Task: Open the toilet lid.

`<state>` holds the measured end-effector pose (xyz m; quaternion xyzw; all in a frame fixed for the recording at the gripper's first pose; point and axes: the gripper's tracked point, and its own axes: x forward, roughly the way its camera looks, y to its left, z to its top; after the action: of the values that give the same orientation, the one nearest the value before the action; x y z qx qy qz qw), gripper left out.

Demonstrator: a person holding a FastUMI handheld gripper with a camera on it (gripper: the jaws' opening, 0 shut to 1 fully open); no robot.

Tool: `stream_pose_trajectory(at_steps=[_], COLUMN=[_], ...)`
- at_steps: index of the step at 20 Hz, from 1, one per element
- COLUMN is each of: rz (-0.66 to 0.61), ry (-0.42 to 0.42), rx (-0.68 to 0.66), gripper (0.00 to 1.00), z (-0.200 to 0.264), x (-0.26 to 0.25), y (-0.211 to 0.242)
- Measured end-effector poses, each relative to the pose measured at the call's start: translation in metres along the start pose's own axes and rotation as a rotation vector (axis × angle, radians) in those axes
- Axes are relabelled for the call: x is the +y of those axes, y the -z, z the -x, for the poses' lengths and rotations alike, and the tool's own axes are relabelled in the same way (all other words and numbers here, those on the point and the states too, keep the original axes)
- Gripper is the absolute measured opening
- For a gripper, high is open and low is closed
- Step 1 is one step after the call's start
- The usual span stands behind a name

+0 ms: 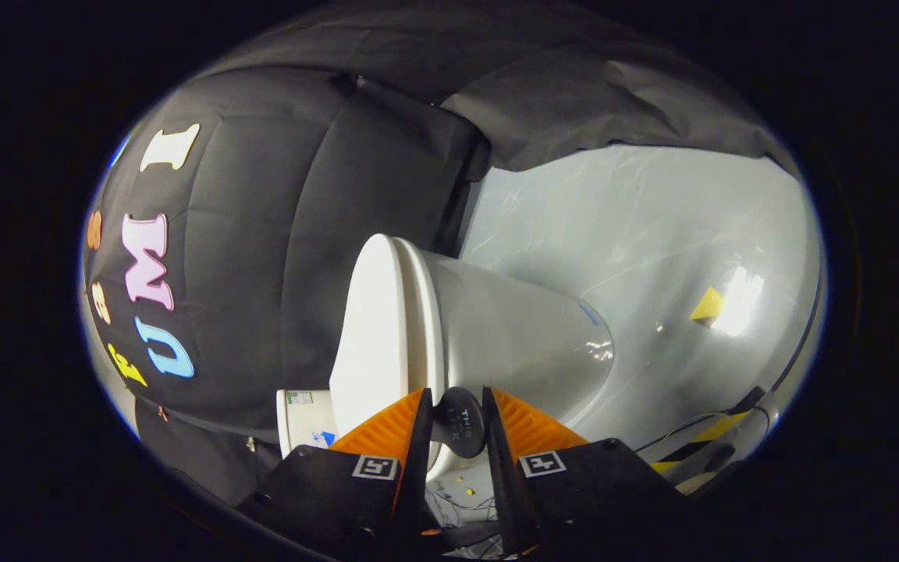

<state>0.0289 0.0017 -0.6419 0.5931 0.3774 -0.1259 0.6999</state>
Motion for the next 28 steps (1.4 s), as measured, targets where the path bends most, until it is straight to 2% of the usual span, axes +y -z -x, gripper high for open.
stream_pose_trajectory(at_steps=[1, 2, 3, 5, 8, 11, 15, 21, 28], rz=[-0.026, -0.049, -0.064, -0.071, -0.009, -0.001, 0.071, 0.21, 0.426], ry=[-0.024, -0.033, -0.081, -0.083, -0.079, -0.07, -0.055, -0.077, -0.132], rx=[0.001, 0.0, -0.001, -0.003, -0.015, -0.016, -0.064, -0.164, -0.262], gripper=[0.42, 0.28, 0.28, 0.13, 0.13, 0.13, 0.08, 0.08, 0.08], z=[0.003, 0.003, 0.008, 0.007, 0.002, 0.003, 0.01, 0.042, 0.079], x=[0.001, 0.001, 0.009, 0.006, 0.011, 0.016, 0.036, 0.103, 0.199], y=[0.005, 0.0, -0.001, 0.001, 0.003, 0.0, -0.002, -0.002, 0.026])
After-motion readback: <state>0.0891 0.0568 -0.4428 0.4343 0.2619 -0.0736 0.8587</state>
